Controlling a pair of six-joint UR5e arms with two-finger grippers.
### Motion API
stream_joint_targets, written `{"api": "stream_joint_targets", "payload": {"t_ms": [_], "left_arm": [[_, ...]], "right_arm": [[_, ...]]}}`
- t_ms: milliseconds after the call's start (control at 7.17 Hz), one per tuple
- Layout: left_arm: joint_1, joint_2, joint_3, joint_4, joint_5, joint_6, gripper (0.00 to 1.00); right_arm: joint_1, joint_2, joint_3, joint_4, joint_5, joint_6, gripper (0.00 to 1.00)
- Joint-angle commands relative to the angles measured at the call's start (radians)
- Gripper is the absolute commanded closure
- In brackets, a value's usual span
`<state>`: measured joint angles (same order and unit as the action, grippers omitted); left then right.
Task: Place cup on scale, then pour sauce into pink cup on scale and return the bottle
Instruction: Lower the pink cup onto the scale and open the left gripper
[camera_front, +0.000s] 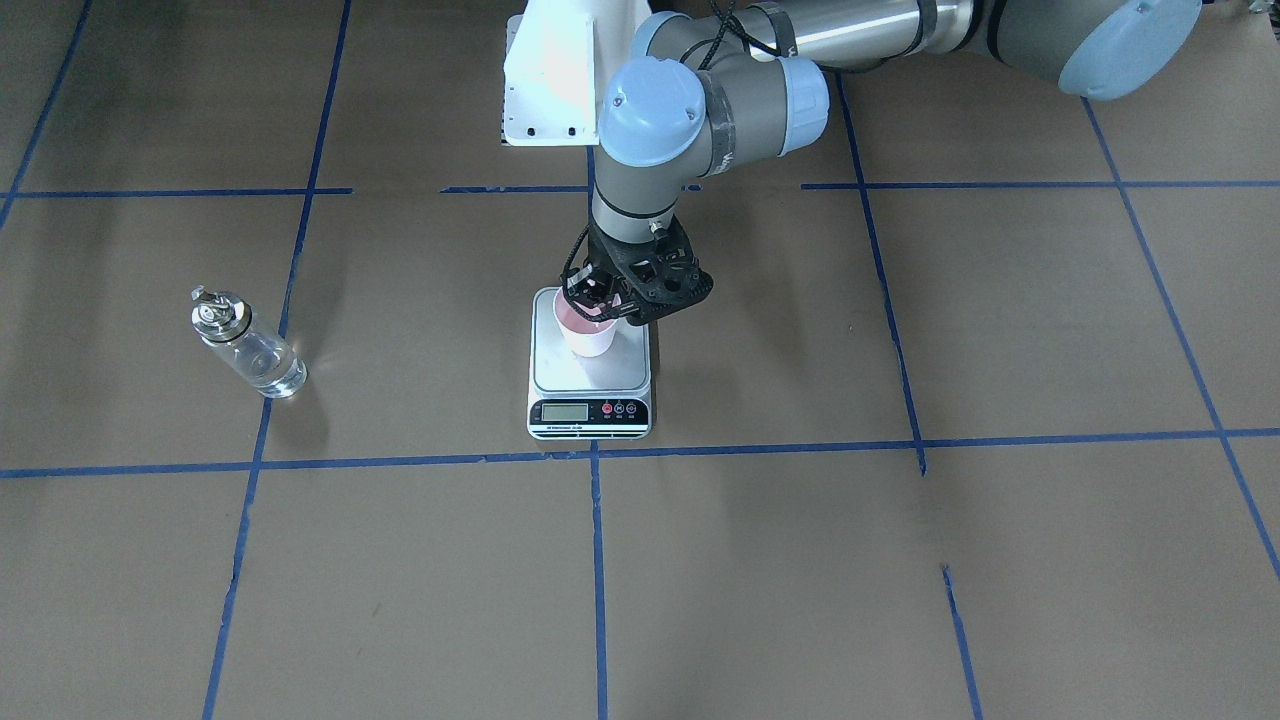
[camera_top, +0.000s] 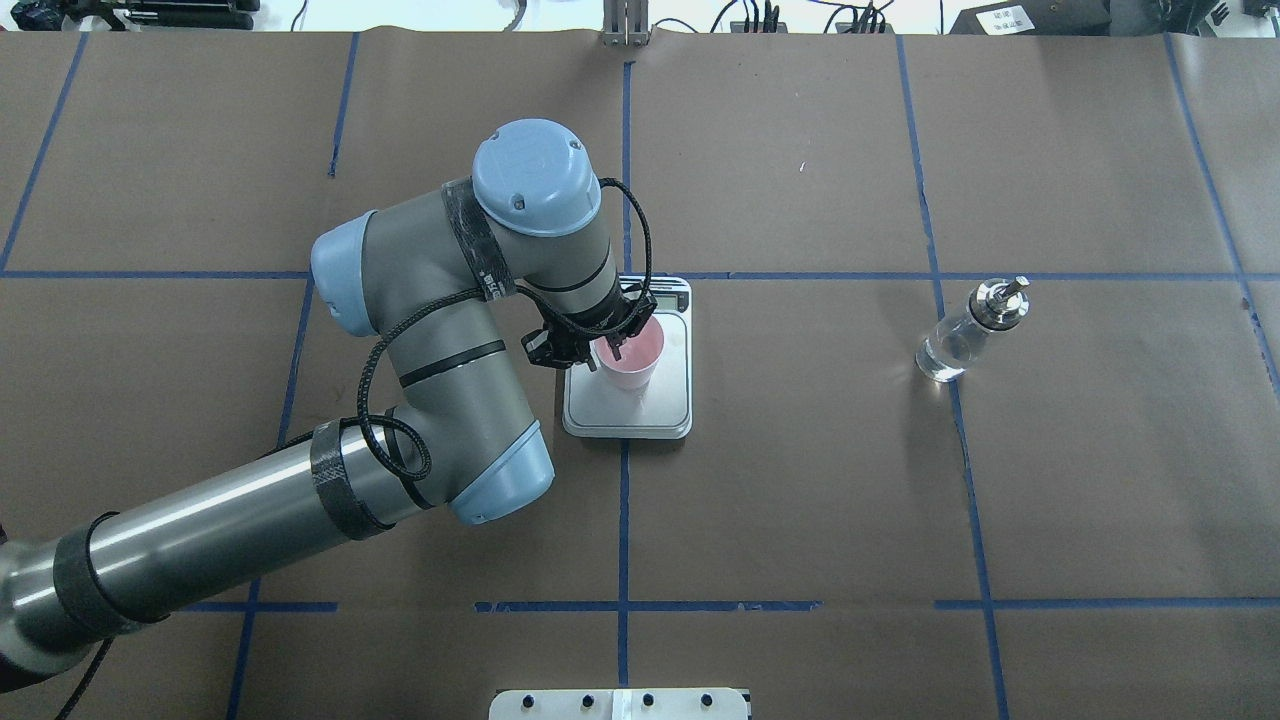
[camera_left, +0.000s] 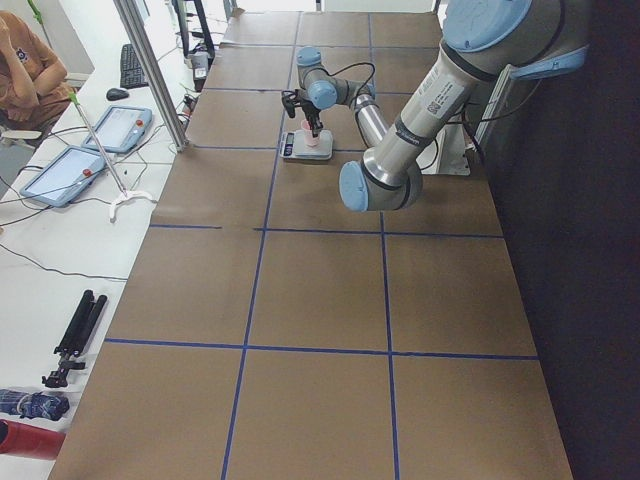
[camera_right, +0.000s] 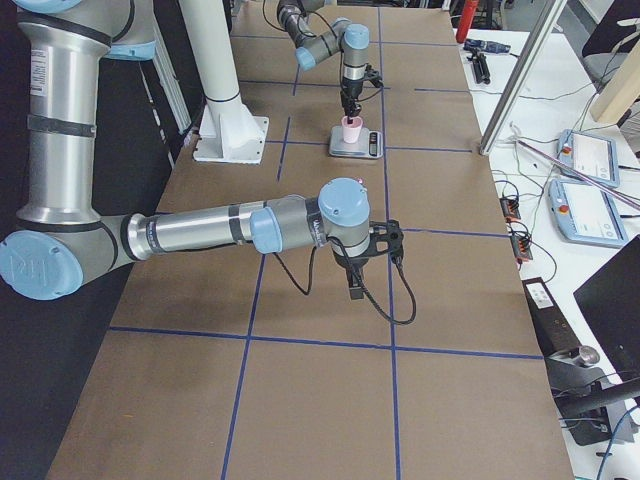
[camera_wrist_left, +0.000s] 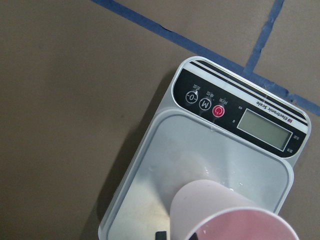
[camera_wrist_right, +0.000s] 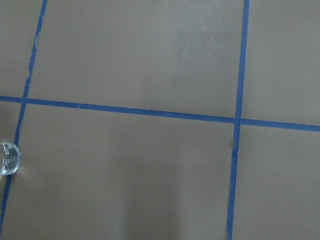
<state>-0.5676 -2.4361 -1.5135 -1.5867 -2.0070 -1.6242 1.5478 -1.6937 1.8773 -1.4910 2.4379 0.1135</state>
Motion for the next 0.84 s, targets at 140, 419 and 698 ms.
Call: {"api": "stream_joint_targets", "payload": {"t_ms": [140, 419, 698], "left_arm": [[-0.002, 0.002, -0.016, -0.001, 0.01, 0.016, 0.0], [-0.006, 0.041, -0.154, 0.11, 0.01, 0.126, 0.0], [-0.032, 0.156, -0.362, 0.183, 0.007, 0.26, 0.0]], "right_arm": [[0.002, -0.001, 0.006, -0.005, 0.001, 0.0, 0.0], [0.002, -0.014, 0.045, -0.009, 0.0, 0.018, 0.0], [0.0, -0.058, 0.135, -0.009, -0.003, 0.109, 0.0]]}}
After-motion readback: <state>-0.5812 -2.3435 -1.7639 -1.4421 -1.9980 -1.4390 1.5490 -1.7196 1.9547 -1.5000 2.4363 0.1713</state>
